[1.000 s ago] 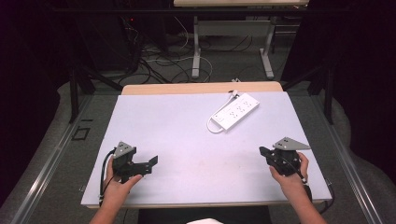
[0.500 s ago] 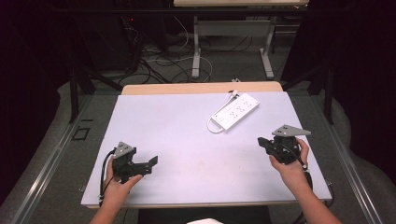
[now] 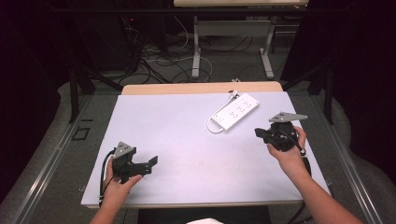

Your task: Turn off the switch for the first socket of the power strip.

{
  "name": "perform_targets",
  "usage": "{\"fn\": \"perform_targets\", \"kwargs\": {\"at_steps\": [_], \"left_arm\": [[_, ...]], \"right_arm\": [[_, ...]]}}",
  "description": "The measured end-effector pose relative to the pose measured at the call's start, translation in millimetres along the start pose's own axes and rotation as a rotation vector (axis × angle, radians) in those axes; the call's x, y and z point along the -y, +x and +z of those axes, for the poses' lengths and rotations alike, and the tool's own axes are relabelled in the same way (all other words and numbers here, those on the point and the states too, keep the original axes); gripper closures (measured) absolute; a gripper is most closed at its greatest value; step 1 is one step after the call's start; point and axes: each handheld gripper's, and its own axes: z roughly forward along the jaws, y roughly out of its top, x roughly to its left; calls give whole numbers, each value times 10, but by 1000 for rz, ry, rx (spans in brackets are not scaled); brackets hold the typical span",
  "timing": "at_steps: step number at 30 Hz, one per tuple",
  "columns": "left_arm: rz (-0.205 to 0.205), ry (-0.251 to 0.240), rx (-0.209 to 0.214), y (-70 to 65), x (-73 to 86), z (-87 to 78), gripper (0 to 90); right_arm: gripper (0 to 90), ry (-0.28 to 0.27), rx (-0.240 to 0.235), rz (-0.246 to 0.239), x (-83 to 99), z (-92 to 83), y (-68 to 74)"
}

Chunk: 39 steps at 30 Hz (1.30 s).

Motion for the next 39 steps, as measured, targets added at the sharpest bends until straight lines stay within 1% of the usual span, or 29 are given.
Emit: {"fn": "perform_targets", "kwargs": {"at_steps": [3, 4, 5, 6, 7, 8, 10, 12, 13, 14, 21, 28, 30, 33, 39], "left_arm": [[-1, 0, 0, 1, 0, 1, 14], [0, 0, 0, 1, 0, 0, 14], [-2, -1, 0, 0, 0, 1, 14], [-1, -1, 0, 0, -1, 1, 14], [-3, 0, 1, -2, -1, 1, 14], [-5, 0, 1, -3, -1, 2, 14], [-9, 3, 4, -7, 1, 1, 14], [-5, 1, 5, -4, 0, 3, 14], [-5, 1, 6, -5, 1, 3, 14], [-5, 1, 6, -6, 0, 3, 14], [-5, 2, 6, -5, 1, 7, 14], [-3, 2, 7, -6, 0, 8, 15], [-1, 10, 12, -1, -3, 4, 15], [-2, 8, 12, -1, -2, 5, 15], [-5, 2, 10, 0, 2, 8, 15]], "right_arm": [[900, 14, 6, -16, -62, 33, -20], [900, 23, 6, -10, -83, 40, -18], [900, 27, 5, -19, -104, 52, -27], [900, 35, 6, -19, -128, 56, -28], [900, 42, 9, -28, -177, 68, -31], [900, 42, 9, -28, -177, 68, -31], [900, 48, 10, -39, -251, 84, -37], [900, 51, 9, -35, -276, 91, -33], [900, 55, 11, -43, -329, 105, -36], [900, 55, 11, -43, -329, 105, -36], [900, 81, 24, -55, -553, 184, -40], [900, 100, 26, -54, -716, 287, -39], [900, 105, 31, -58, -769, 325, -40], [900, 114, 41, -60, -844, 389, -56], [900, 121, 51, -40, -960, 521, -114]]}}
